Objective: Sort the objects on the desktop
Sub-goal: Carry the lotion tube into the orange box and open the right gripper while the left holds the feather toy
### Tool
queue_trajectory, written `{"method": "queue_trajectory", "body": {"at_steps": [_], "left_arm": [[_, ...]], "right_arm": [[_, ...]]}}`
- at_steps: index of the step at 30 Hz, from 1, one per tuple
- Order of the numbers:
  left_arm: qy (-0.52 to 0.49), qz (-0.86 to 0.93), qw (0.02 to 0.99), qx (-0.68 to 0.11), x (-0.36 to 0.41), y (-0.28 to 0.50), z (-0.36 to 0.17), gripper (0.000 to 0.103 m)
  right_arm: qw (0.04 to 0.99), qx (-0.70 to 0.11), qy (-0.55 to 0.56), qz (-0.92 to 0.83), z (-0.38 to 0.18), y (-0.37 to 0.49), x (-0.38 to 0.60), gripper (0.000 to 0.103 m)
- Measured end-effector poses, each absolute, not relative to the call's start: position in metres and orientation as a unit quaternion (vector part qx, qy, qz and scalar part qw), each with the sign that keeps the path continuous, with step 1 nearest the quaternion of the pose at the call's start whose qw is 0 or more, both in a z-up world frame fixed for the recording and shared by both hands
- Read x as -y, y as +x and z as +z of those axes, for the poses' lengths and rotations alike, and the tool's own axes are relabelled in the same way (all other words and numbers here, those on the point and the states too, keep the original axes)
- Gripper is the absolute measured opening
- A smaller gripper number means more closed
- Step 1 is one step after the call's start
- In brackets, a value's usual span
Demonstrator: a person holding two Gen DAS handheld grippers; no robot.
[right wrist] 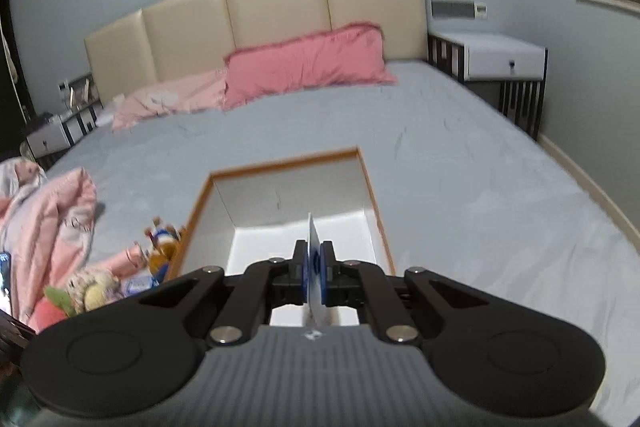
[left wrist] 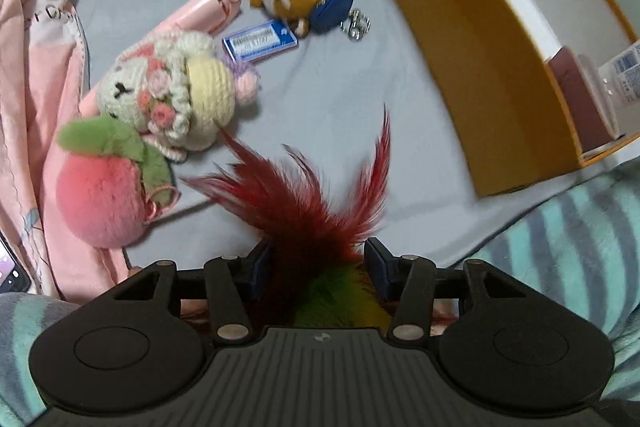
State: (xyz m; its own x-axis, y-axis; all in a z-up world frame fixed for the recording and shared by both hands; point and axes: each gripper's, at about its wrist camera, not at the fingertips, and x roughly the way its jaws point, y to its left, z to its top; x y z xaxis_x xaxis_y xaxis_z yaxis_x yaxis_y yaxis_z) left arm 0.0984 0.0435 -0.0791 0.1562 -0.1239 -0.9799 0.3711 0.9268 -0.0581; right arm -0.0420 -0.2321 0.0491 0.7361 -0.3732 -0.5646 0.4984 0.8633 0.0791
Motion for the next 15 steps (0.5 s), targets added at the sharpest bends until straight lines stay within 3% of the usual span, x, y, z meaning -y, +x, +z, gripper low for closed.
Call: {"method": "queue_trajectory", "body": {"at_steps": [2, 4, 9, 15], "left_arm": [[0.098, -0.16, 0.749, -0.636, -0.045, 0.099, -0.083, 0.056], [0.096, -0.155, 0.747, -0.639, -0.047, 0.099, -0.084, 0.042], [0.079, -0.149, 0.751, -0.638, -0.053, 0.101, -0.086, 0.022], [0.056, -0.157, 0.772, -0.614, -0.062, 0.095, -0.074, 0.013]], "right_arm": [[0.919, -0.294, 0.115, -0.234, 0.038, -0.036, 0.236, 0.005], [0.913, -0.314, 0.114, -0.236, 0.027, -0.033, 0.24, 0.005], [0.903, -0.348, 0.118, -0.223, 0.013, -0.024, 0.239, 0.005], [0.89, -0.38, 0.134, -0.212, 0.013, -0.02, 0.24, 0.006]]}}
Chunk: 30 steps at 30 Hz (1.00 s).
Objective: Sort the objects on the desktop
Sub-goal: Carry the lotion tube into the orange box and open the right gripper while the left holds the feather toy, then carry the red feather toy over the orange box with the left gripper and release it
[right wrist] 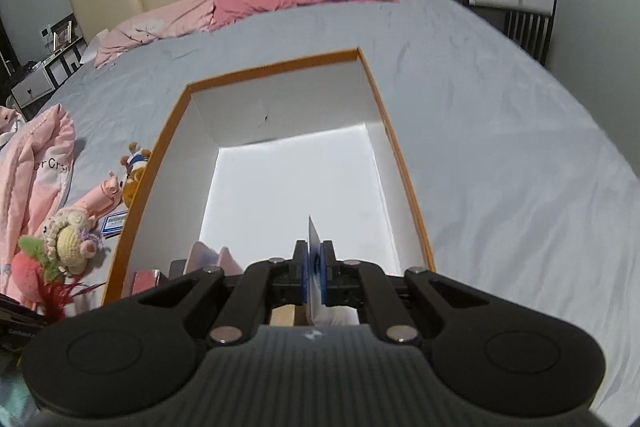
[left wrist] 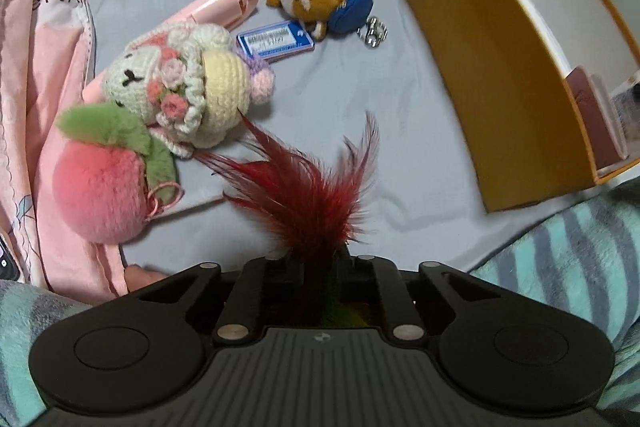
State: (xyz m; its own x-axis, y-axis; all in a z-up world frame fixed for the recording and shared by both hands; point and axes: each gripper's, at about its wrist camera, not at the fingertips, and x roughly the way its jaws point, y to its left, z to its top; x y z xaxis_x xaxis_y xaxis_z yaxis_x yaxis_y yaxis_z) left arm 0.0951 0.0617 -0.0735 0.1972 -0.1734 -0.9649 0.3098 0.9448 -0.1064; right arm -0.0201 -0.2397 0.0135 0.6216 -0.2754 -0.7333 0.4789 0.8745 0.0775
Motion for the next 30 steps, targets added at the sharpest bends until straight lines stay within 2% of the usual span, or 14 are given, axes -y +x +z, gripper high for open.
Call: {"method": "queue_trajectory", "body": {"at_steps": [4, 10, 14, 23, 30], "left_arm": [[0.027, -0.162, 0.786, -0.596, -0.07, 0.092, -0.059, 0.012], [-0.012, -0.174, 0.805, -0.567, -0.074, 0.087, -0.025, 0.012], [-0.024, -0.19, 0.819, -0.541, -0.064, 0.089, -0.001, 0.012], [-0.014, -0.266, 0.842, -0.469, -0.001, 0.091, 0.061, 0.012], [-0.003, -0.324, 0.838, -0.44, 0.063, 0.101, 0.08, 0.011]], "right_arm": [[0.882, -0.407, 0.127, -0.2, 0.002, -0.015, 0.238, 0.007], [0.894, -0.392, 0.125, -0.176, 0.008, -0.023, 0.234, 0.011], [0.911, -0.353, 0.124, -0.174, 0.018, -0.037, 0.234, 0.024], [0.93, -0.282, 0.13, -0.198, 0.032, -0.065, 0.242, 0.025], [0.933, -0.223, 0.132, -0.25, 0.037, -0.09, 0.252, 0.025]]}}
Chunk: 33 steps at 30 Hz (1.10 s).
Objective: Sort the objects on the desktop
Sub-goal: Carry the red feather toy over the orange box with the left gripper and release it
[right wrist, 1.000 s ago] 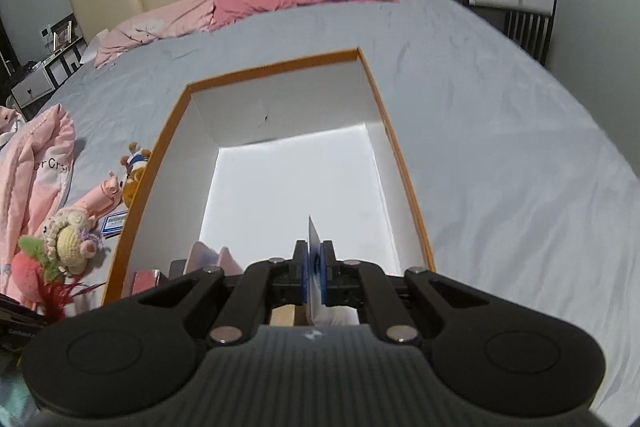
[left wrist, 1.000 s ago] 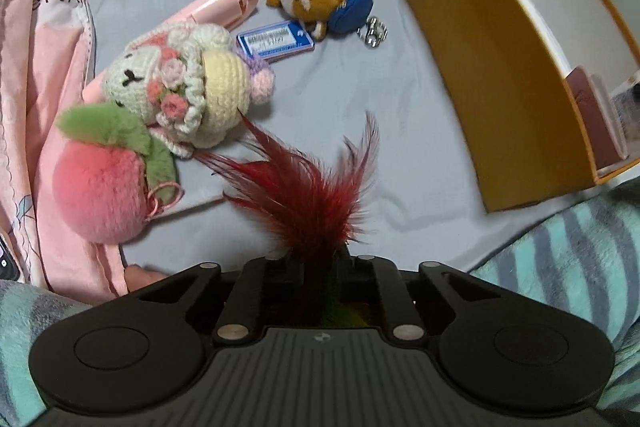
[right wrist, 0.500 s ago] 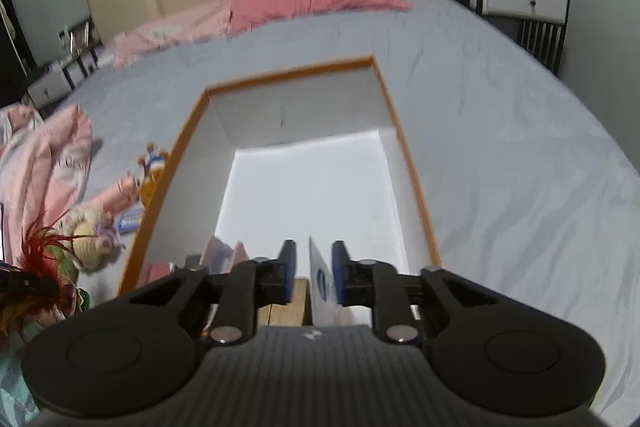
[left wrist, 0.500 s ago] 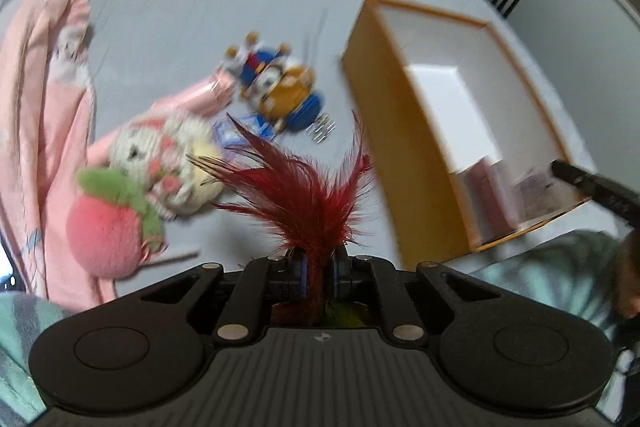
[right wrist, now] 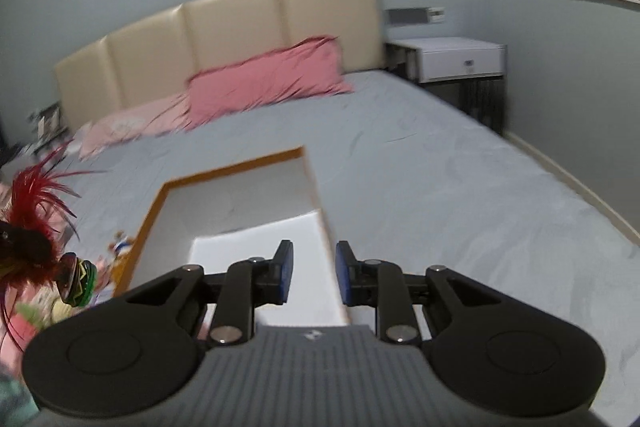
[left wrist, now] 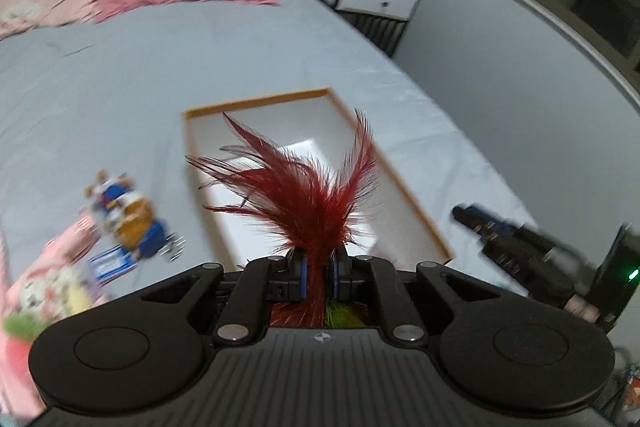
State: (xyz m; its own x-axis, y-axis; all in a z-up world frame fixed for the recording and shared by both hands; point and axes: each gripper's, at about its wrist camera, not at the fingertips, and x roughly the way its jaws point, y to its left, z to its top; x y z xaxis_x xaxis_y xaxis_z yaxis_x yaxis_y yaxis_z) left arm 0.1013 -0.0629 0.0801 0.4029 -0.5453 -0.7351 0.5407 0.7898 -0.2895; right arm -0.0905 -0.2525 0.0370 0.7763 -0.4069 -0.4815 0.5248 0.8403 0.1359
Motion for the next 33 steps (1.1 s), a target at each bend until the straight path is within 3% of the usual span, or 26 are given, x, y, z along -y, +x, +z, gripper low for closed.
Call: {"method": "queue_trajectory", "body": {"at_steps": [6, 15, 33], "left_arm": [[-0.006, -0.362, 0.828, -0.429, 0.114, 0.112, 0.075, 0.011], [0.008, -0.381, 0.798, -0.467, 0.173, 0.128, 0.046, 0.011], [0.051, -0.378, 0.737, -0.558, 0.222, 0.15, -0.022, 0.011]], "right_arm": [[0.907, -0.23, 0.214, -0.28, 0.022, -0.1, 0.279, 0.026], [0.911, -0.227, 0.216, -0.267, 0.017, -0.095, 0.279, 0.026], [0.907, -0.248, 0.269, -0.209, 0.002, -0.085, 0.299, 0.026]]}}
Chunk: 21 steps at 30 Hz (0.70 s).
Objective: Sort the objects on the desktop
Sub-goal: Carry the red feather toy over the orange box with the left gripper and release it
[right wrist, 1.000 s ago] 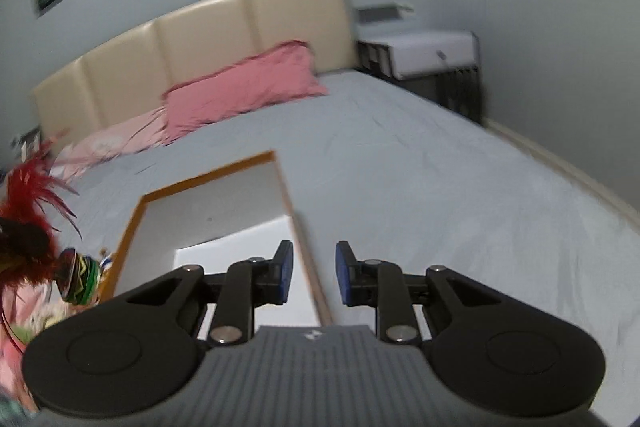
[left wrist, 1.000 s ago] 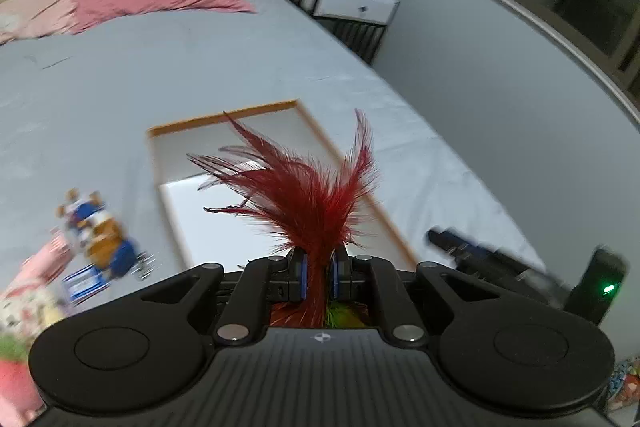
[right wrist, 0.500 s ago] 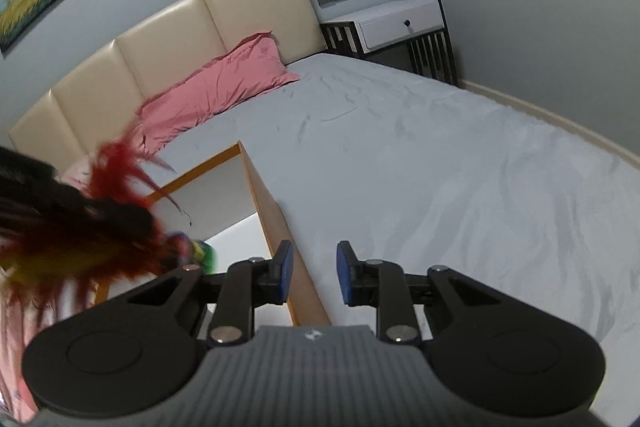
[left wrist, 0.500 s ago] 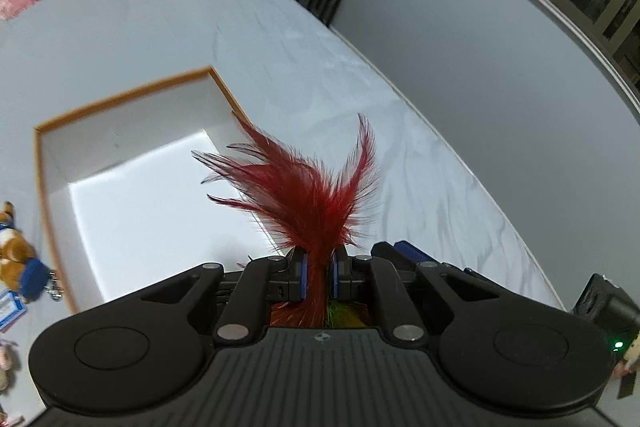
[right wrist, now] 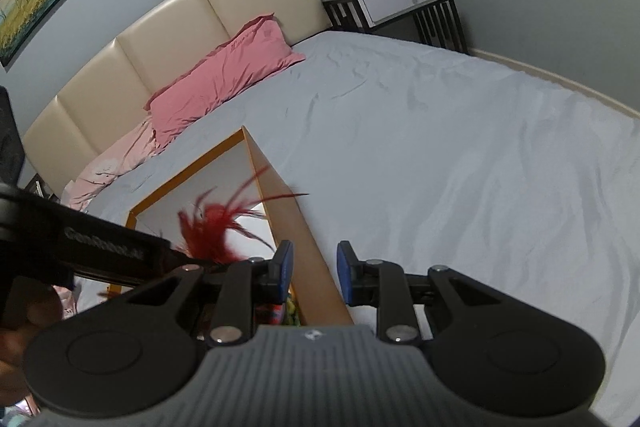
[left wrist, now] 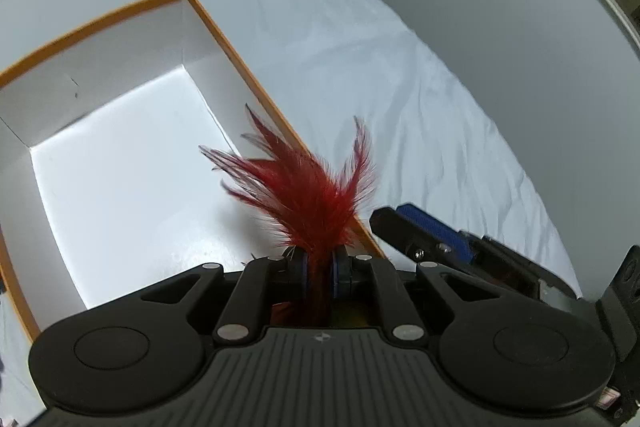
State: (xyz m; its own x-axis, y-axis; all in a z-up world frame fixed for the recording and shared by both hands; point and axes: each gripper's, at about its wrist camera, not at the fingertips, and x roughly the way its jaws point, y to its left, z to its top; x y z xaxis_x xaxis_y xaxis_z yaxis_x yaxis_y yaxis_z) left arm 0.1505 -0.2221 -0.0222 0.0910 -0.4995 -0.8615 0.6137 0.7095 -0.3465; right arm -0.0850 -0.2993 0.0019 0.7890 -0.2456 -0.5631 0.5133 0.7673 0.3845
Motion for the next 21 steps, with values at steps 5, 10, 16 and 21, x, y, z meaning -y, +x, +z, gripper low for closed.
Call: {"method": "queue_trajectory", "body": {"at_steps": [5, 10, 16, 21], "left_arm": [[0.062, -0.372, 0.724, -0.577, 0.226, 0.148, -0.034, 0.012], [0.05, -0.368, 0.725, -0.58, 0.222, 0.146, -0.037, 0.012], [0.03, -0.359, 0.746, -0.559, 0.209, 0.141, -0.022, 0.012], [0.025, -0.358, 0.777, -0.518, 0.187, 0.122, 0.001, 0.012]], "right_arm": [[0.908, -0.252, 0.271, -0.197, 0.0, -0.086, 0.3, 0.026], [0.91, -0.255, 0.266, -0.189, 0.001, -0.086, 0.298, 0.027], [0.912, -0.258, 0.256, -0.189, 0.001, -0.087, 0.295, 0.027], [0.919, -0.252, 0.236, -0.19, 0.005, -0.089, 0.288, 0.027]]}}
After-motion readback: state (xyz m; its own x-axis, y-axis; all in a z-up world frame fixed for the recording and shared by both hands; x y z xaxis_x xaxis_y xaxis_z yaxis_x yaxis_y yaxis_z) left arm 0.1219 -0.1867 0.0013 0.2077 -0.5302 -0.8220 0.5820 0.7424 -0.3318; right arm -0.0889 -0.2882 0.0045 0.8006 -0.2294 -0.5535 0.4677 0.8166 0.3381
